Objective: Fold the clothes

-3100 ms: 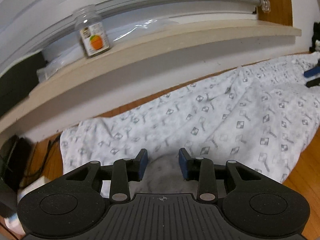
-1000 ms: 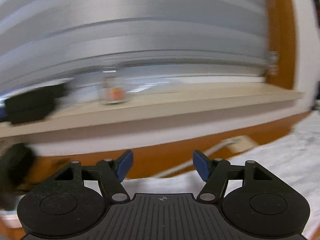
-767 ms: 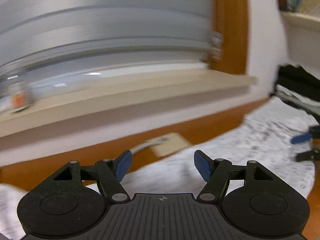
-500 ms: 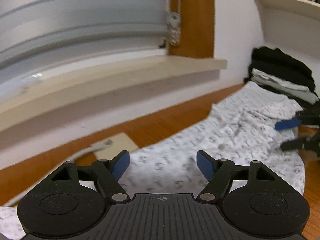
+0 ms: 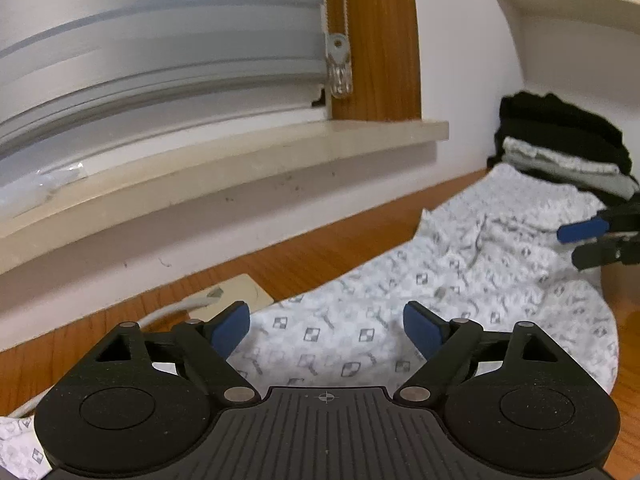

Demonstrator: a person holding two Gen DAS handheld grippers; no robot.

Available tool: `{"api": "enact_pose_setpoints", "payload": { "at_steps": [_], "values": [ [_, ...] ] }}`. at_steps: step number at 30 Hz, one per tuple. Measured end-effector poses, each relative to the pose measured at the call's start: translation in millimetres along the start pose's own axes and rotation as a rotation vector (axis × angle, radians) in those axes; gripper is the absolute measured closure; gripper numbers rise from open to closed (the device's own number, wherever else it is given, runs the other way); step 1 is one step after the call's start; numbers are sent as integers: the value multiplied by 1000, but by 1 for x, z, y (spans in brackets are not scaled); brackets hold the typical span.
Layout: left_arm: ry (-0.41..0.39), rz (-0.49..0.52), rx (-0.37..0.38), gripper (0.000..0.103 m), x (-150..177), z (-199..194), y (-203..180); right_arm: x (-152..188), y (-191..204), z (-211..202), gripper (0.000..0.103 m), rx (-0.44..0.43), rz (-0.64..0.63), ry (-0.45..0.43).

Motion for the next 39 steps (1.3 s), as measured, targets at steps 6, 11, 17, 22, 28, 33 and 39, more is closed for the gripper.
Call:
{"api": "enact_pose_setpoints", "payload": {
  "at_steps": [6,11,17,22,28,33,39],
  "values": [
    [-5,-40,22,16,-2,-2,6,0,-3,-3,32,0,21,-24],
    [-15,-51,42,5,-3,-4,8,-13,-54,-20,29,163,-31,-8],
    [20,-56,37,5,0,-1,9,-14,-206,-21,69,465,22,202],
    [48,-102,92,5,4,-8,18,24,-258,-14,72,478,81,354],
    [53,-115,111,5,6,-15,20,45,-245,-58,73,487,48,320],
    [45,-88,107,5,7,-17,16,61,-230,-99,66,512,33,294],
    [46,-99,120,5,7,-17,17,64,-189,-136,60,541,-38,230]
  ]
}}
Point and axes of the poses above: each gripper's, at about its wrist camera, not at the fingertips, and z roughly the way its jaws point, y to its left, x to its underside, the point moved 8 cm from there along z, roughly the way its jaws point, and after that the axes turned 12 degrees about -z, right-handed, at the moved point
